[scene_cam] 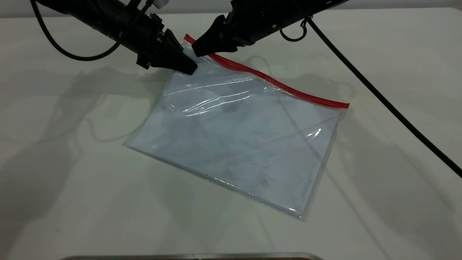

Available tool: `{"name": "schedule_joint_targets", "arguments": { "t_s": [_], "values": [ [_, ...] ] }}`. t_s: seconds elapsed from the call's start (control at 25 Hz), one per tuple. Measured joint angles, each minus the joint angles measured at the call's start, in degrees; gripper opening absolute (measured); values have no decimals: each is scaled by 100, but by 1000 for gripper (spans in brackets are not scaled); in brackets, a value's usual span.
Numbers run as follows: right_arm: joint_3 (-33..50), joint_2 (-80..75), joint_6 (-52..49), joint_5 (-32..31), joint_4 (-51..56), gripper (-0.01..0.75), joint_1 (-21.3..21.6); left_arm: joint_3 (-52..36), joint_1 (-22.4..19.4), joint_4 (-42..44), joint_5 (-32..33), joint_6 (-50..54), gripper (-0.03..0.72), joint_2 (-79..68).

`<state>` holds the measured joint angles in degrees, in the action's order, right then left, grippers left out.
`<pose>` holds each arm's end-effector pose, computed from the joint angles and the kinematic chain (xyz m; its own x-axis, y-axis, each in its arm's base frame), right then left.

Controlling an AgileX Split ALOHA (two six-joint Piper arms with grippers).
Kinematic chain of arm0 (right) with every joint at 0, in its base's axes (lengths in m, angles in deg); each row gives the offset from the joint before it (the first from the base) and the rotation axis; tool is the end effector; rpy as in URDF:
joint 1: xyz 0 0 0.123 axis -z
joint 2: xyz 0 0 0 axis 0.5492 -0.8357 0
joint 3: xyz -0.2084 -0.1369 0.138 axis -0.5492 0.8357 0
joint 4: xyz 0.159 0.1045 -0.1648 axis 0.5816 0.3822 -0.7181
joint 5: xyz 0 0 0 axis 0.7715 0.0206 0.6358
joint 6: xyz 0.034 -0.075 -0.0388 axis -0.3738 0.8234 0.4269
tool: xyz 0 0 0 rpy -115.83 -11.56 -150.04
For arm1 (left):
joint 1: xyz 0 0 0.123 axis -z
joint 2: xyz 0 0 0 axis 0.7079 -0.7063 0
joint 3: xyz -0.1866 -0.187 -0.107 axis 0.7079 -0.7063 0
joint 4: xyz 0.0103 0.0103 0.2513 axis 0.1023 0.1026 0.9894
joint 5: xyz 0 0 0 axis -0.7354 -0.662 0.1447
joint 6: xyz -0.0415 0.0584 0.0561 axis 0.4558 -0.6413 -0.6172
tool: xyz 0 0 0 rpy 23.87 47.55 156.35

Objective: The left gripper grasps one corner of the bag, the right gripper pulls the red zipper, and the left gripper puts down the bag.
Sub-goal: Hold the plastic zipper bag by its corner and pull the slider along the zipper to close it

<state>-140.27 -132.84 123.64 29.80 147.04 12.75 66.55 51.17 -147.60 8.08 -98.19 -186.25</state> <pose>0.4649 0.2460 0.0271 -0.5040 -0.3694 -0.7807 -0.8481 0.3828 0.3664 0.4885 -0.1207 0.0045 -0.1899 0.6281 -0.7546 0.9796 0.1728 -0.1027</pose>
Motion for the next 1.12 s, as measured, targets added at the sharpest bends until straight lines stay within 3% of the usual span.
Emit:
{"name": "schedule_joint_targets", "arguments": {
  "t_s": [0.4, 0.68, 1.12],
  "values": [
    [0, 0, 32, 76, -11, 301, 0, 0, -1, -58, -29, 0, 51, 0],
    [0, 0, 104, 160, -95, 44, 0, 0, 1, -144, -29, -5, 51, 0],
    [-47, 18, 258, 150, 60, 32, 104, -5, -236, -881, 319, -5, 51, -18]
  ]
}}
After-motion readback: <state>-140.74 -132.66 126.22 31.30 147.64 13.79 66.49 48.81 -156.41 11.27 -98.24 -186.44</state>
